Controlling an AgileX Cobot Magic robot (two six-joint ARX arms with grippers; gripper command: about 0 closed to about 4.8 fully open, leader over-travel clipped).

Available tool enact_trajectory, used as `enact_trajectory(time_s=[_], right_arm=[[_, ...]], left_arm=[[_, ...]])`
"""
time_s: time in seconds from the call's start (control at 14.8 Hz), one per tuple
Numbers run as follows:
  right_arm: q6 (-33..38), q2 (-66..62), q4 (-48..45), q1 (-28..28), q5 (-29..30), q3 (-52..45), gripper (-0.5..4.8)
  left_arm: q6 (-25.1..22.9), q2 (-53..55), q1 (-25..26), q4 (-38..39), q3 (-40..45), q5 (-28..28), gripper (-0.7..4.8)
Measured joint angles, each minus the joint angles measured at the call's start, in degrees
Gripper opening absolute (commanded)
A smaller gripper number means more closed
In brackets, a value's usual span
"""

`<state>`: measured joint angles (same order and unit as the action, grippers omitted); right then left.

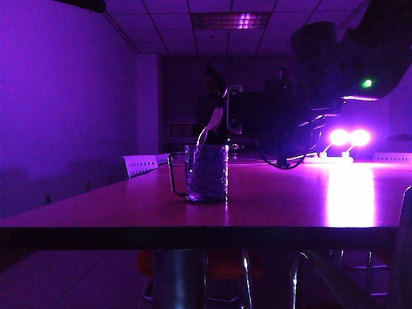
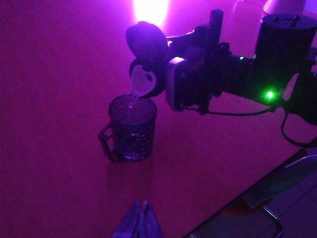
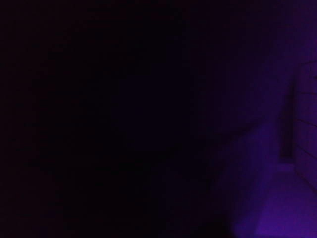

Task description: Pick up the black thermos cup, pour some water from it into the cup, and then put the thermos cup back on the table.

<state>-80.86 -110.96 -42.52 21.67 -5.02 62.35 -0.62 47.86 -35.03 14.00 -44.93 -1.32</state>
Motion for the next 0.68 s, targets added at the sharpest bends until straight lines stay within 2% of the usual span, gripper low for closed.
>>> enact_trajectory(time_s=[0.68], right_arm=[[-0.74, 0.0, 0.0, -0.04, -1.22, 0.0, 0.81]], left_arm=[[0.0, 0.0, 0.0, -0.02, -0.22, -0.13, -0.08]])
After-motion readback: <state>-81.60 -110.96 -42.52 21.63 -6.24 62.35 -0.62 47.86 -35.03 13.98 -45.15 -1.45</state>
